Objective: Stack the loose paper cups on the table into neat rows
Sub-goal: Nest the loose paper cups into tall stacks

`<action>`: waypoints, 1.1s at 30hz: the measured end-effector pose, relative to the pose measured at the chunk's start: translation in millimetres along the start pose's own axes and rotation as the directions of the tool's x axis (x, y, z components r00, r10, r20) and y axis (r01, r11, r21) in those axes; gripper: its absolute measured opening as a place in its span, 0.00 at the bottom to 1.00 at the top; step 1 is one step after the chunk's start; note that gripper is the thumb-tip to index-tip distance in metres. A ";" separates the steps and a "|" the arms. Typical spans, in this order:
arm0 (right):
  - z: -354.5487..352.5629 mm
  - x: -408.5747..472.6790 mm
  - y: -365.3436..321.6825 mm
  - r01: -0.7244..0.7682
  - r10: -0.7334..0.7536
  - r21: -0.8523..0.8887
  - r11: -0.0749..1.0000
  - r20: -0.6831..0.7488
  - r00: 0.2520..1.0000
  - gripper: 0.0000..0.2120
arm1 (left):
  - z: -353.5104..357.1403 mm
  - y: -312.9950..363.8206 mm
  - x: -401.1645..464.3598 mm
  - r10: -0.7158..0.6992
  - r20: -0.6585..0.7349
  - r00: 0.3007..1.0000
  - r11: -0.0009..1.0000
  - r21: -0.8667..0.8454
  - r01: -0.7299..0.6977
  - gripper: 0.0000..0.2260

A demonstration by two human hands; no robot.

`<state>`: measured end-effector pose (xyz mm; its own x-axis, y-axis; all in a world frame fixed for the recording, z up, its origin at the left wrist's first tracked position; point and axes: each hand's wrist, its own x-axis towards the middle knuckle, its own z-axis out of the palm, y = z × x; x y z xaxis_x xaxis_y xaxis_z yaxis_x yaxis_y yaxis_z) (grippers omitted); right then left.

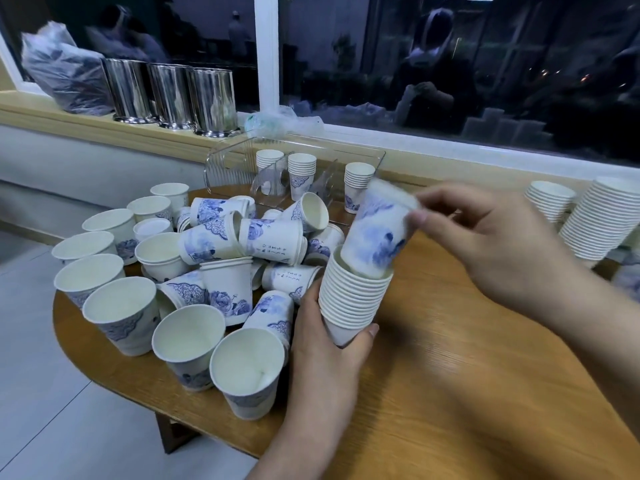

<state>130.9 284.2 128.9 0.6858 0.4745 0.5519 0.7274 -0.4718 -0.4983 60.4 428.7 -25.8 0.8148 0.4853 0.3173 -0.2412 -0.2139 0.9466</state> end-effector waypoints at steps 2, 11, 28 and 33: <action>7.3 -6.4 -1.1 0.080 -0.062 -0.099 0.992 0.174 0.983 0.12 | 0.4 0.2 1.0 0.004 0.000 1.000 1.000 0.001 -0.004 0.30; 14.8 -12.8 -0.7 -0.108 0.109 -0.018 0.994 0.178 0.978 0.22 | 1.8 -4.7 4.6 -0.028 0.057 0.998 1.000 0.008 0.028 0.33; 62.4 -78.1 84.1 -0.410 0.450 0.365 0.836 -0.029 0.893 0.29 | 22.9 -21.4 -3.6 -0.074 0.356 0.932 0.968 0.251 -0.019 0.34; 54.3 -78.8 96.8 -0.479 0.547 0.402 0.781 -0.069 0.834 0.30 | 8.5 -2.3 -6.3 0.044 0.323 0.945 0.956 0.261 -0.134 0.23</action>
<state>148.7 241.5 0.9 0.9684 0.0866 0.2340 0.2493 -0.2969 -0.9218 60.3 419.0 -30.4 0.9300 0.1753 0.3229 -0.2018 -0.4908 0.8476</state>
